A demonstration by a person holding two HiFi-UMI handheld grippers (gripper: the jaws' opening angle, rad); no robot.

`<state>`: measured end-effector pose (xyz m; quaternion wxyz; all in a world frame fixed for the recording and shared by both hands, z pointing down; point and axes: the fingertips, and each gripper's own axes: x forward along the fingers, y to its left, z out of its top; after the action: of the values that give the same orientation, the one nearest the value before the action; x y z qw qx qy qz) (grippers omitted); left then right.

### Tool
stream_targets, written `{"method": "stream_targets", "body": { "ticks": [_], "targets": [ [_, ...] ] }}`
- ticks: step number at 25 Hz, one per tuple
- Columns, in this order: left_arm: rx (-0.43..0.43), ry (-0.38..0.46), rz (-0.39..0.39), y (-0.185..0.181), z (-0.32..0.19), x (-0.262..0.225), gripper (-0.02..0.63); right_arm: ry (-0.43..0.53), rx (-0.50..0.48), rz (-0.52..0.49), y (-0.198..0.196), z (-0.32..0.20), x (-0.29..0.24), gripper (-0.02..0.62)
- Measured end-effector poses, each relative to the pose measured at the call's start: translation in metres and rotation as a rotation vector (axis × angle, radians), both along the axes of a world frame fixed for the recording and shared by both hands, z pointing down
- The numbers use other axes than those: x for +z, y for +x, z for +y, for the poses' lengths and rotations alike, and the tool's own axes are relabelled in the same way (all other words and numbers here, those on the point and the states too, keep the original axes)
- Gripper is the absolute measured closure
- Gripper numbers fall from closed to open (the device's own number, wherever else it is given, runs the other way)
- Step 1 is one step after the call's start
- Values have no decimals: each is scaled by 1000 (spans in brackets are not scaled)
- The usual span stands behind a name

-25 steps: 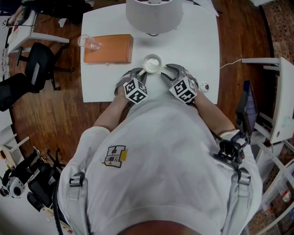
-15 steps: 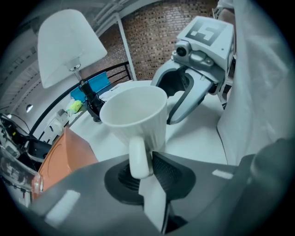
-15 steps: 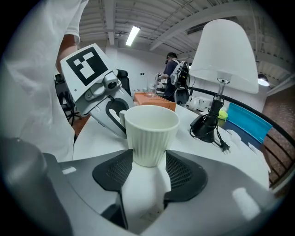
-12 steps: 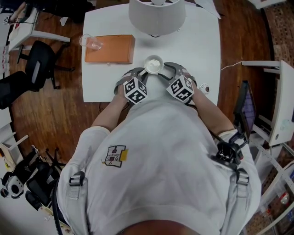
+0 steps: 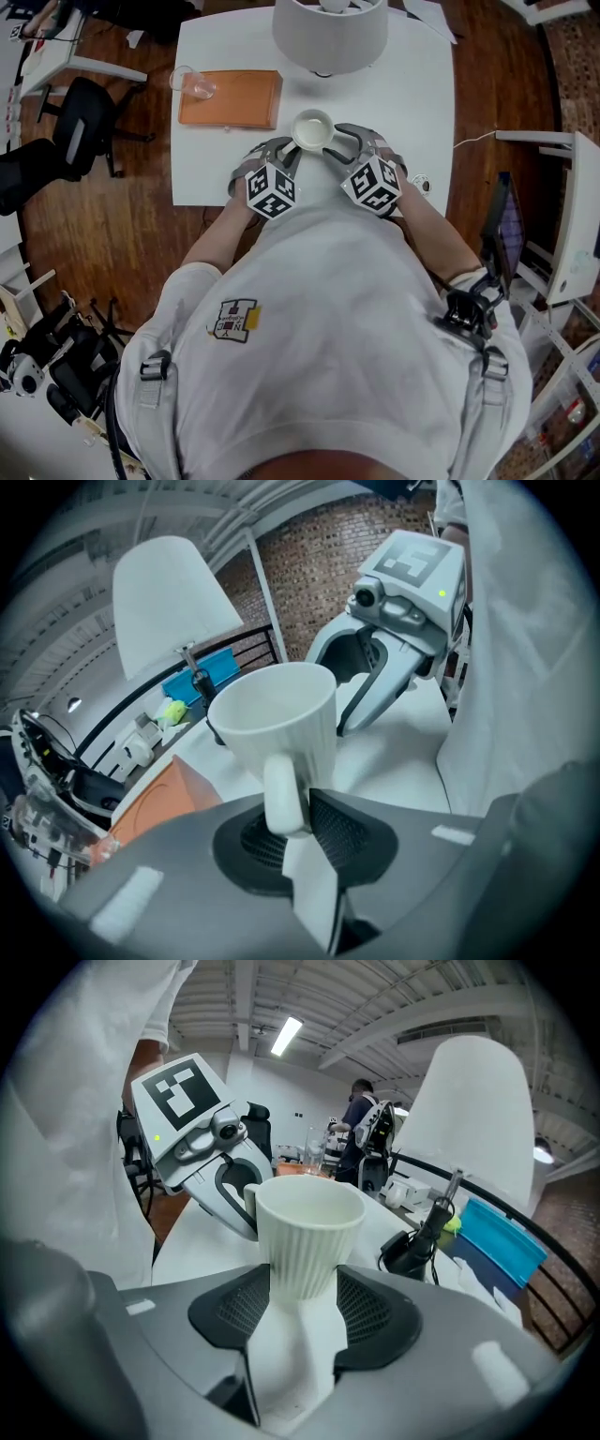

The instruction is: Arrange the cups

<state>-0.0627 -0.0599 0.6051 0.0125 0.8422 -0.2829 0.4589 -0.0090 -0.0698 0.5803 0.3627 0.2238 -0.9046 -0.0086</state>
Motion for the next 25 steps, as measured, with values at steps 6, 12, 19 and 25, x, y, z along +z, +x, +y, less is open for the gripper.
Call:
{"method": "stream_targets", "body": {
  "ticks": [6,12,19,25],
  "targets": [
    [-61,61,5,-35,-13,-42,555,91,-43,-30,-35,-14,-44,374],
    [-152,95,4,-87,-43,-59,555,145,-94,-23,-88,-47,-63,378],
    [-248,85,10,-134,-86,-56,554,149,-111,25,-137,-94,-60,390],
    [-277,45,9,-156,-110,-41,552,120,-103,58,-161,-120,-44,402]
  ]
}}
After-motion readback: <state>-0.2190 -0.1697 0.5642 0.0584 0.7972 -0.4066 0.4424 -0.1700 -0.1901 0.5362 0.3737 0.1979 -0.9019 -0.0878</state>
